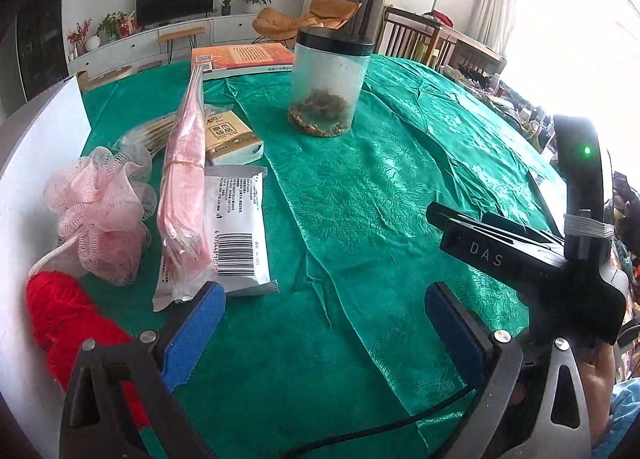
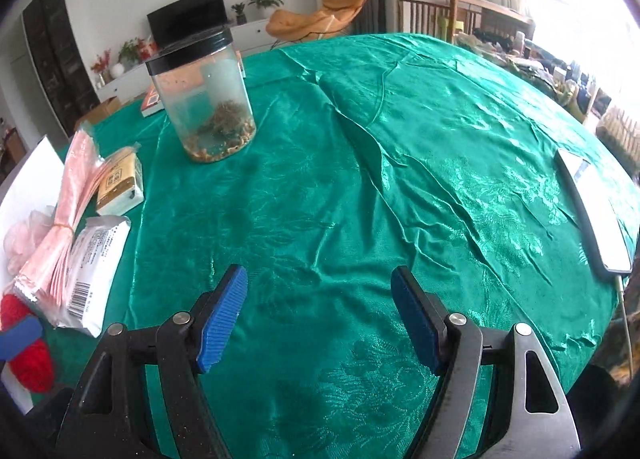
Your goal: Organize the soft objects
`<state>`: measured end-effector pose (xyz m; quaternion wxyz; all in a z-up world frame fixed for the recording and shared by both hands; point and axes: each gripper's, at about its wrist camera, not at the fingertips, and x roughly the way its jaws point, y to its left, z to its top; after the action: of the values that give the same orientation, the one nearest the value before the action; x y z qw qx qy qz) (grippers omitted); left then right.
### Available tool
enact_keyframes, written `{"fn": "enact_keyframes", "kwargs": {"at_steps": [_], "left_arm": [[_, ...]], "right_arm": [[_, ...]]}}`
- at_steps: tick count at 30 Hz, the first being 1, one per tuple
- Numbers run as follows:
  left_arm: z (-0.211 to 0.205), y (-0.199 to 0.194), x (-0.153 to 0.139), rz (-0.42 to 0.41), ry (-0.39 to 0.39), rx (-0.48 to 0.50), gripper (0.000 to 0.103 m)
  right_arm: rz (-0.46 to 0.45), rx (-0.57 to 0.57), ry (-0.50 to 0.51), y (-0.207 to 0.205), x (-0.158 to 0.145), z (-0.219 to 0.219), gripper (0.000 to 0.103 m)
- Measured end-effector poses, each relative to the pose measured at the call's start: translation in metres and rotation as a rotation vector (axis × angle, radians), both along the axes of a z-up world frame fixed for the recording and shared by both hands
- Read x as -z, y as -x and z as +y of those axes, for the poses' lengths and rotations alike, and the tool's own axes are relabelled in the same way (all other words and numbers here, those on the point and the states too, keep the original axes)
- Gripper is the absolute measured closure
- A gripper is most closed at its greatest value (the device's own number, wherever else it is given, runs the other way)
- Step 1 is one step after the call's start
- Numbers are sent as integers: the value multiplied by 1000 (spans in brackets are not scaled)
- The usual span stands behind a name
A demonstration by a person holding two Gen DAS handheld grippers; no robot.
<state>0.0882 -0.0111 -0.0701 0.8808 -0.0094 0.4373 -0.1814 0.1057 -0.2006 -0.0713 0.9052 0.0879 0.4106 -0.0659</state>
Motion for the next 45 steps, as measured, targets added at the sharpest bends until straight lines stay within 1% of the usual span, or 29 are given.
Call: {"fn": "enact_keyframes", "kwargs": {"at_steps": [5, 9, 13, 18, 22, 32, 45], "left_arm": [[2, -4, 21, 26, -16, -6, 3], [-1, -3, 28, 15, -47, 7, 3], [-8, -2, 38, 23, -71, 23, 3], [-8, 1, 39, 0, -77, 26, 3], [-10, 1, 39, -2, -88, 34, 0], [-14, 0, 41, -7, -126, 36, 0], [-16, 0, 42, -11, -143, 40, 0]], "right_arm": [[28, 19, -12, -2, 6, -4, 26], [44, 29, -21, -2, 9, -6, 26], [46, 33, -19, -2, 9, -5, 25], [53, 30, -1, -2, 9, -1, 24], [55, 28, 8, -2, 10, 1, 22], [68, 25, 45, -3, 11, 7, 22], [73, 25, 60, -3, 11, 10, 21]]}}
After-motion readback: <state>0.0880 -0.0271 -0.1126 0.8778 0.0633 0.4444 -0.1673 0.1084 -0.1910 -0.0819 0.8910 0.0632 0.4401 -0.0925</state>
